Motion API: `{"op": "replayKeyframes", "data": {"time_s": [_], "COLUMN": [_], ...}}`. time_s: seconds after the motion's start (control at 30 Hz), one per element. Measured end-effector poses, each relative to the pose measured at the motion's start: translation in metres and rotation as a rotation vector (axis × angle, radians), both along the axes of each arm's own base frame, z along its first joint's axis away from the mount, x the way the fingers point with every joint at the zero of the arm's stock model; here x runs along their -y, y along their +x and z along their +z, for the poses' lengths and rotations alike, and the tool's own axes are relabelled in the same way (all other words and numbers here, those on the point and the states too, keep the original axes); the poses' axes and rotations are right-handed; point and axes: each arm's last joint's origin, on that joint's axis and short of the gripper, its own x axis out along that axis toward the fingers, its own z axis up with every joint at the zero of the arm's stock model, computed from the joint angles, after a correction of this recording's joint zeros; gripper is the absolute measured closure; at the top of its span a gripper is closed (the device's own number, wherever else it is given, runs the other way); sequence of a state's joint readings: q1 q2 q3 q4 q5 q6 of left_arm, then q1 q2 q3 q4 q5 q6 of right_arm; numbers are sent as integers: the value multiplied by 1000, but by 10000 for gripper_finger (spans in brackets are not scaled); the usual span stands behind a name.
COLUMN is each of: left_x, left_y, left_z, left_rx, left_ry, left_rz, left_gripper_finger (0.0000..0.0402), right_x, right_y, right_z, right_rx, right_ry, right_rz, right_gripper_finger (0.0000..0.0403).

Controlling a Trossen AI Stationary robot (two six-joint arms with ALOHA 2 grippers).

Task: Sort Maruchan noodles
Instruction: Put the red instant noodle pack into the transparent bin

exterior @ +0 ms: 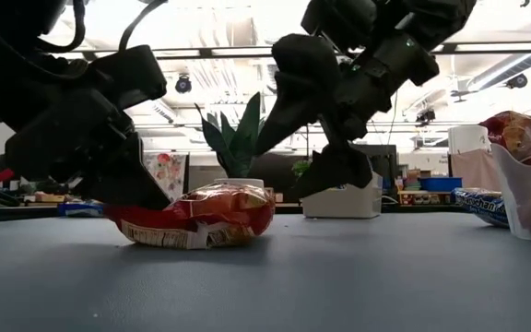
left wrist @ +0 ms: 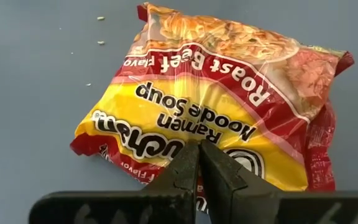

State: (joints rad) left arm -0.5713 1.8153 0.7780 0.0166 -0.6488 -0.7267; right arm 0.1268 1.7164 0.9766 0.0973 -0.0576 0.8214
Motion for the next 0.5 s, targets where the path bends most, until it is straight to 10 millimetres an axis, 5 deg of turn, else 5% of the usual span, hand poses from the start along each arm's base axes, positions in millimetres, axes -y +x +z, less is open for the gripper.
{"op": "replayKeyframes", "data": {"time_s": [0.5], "left_x": [1], "left_y": [-4], "left_z": [-3], "left_rx": [-7], "left_ry": [-26], "left_rz": [14], "left_gripper_finger": [402], "right_x": [-1], "right_y": [9], "right_z": [-27], "right_rx": [56], "right_ry": [69], "right_rz": [4], "right_gripper_finger": [39]}}
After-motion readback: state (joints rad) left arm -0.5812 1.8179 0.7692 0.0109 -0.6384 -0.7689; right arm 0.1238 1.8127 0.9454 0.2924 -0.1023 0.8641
